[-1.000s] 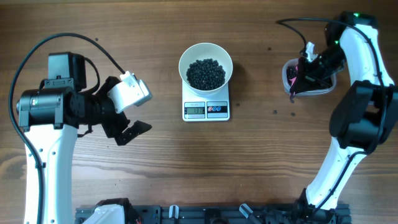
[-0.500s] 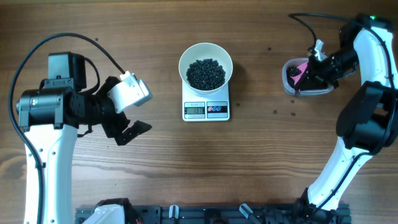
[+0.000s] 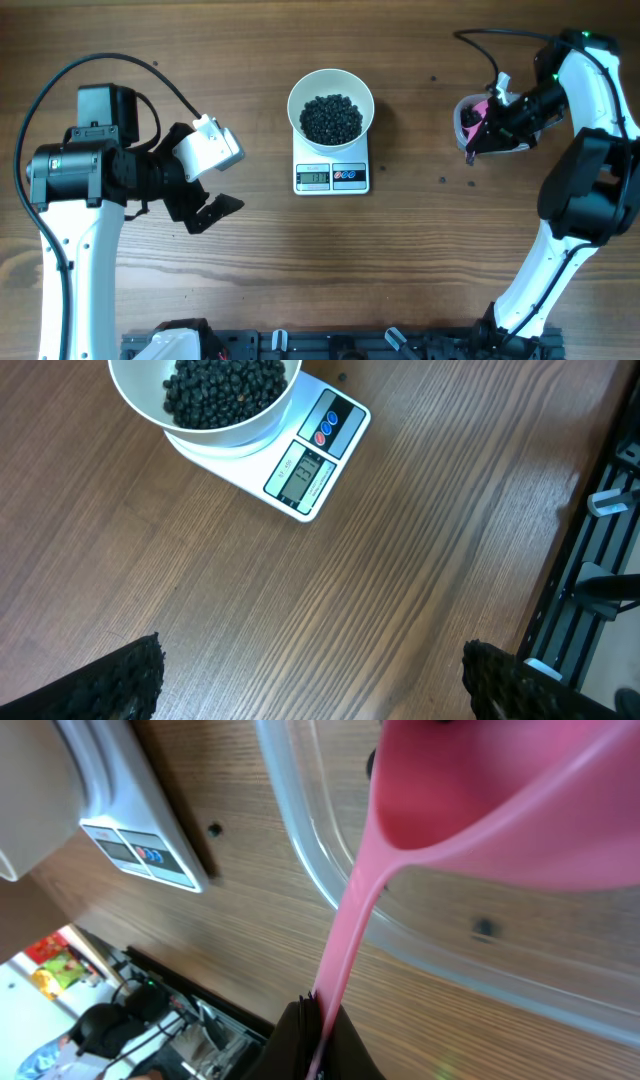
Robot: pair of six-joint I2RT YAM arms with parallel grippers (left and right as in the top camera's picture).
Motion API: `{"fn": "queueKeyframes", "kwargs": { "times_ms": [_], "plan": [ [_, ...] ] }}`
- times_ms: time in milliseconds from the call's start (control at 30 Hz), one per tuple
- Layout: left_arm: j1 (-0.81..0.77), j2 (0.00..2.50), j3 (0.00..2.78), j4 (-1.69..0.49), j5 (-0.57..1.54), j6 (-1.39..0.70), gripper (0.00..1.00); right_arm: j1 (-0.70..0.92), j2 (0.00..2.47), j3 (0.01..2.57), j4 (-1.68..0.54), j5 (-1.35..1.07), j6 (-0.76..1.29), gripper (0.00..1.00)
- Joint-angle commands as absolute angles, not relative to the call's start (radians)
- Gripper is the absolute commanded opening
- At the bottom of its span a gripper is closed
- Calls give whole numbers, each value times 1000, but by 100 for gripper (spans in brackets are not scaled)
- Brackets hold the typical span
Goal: Scoop item into bowl and weigh 150g on scale
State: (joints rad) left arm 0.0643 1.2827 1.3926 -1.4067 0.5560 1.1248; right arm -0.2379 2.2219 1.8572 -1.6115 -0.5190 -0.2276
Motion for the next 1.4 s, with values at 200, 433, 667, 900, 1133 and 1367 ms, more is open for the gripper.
{"fn": "queueKeyframes", "kwargs": {
  "times_ms": [200,433,667,900,1133,1367],
  "plan": [
    [68,1272,1412,-1407,578,1145,100,-262,2202,1856,-1596,-600,-307,4],
    [68,1273,1412,-1407,578,1145,100,-316,2202,1856,-1606,-685,-425,4],
    [68,1273,1412,-1407,578,1145,100,-398,2202,1856,-1612,-686,-465,4],
    [68,1273,1412,-1407,578,1145,100,-438,2201,1856,-1612,-687,-483,4],
    [68,1273,1412,-1407,578,1145,100,-453,2166,1856,-1612,-701,-456,4],
    [68,1273,1412,-1407,578,1145,100,-453,2054,1856,-1612,-682,-386,4]
  ]
}}
